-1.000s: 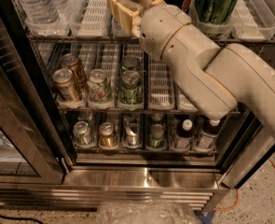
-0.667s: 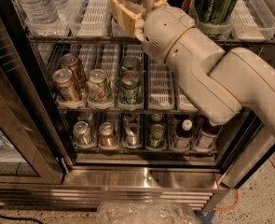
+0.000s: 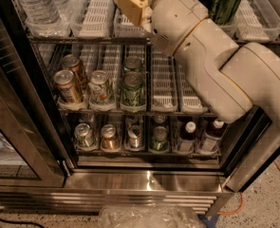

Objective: Pick redbull can from top shelf of fridge

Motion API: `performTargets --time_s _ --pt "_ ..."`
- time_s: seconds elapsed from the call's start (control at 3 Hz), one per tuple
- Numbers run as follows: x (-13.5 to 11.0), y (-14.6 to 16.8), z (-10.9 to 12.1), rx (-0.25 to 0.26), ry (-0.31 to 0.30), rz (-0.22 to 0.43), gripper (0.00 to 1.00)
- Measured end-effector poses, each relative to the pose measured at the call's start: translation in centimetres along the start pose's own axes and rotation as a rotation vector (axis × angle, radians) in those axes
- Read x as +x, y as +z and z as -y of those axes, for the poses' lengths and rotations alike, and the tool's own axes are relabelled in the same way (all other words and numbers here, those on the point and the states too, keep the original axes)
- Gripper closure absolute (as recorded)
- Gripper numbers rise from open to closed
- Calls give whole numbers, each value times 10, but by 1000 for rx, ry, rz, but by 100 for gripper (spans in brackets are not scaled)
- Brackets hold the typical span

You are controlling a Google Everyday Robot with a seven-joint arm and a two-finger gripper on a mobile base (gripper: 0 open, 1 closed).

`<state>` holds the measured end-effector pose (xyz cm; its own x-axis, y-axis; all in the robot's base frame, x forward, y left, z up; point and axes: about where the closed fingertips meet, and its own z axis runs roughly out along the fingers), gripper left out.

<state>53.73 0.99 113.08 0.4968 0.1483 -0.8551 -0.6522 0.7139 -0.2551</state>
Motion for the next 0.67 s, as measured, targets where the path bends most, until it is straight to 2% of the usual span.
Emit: performTargets --time_s 0.33,0.67 --pt "2 -14 -14 -36 -6 -34 100" --pt "9 -35 -33 -81 44 -113 100"
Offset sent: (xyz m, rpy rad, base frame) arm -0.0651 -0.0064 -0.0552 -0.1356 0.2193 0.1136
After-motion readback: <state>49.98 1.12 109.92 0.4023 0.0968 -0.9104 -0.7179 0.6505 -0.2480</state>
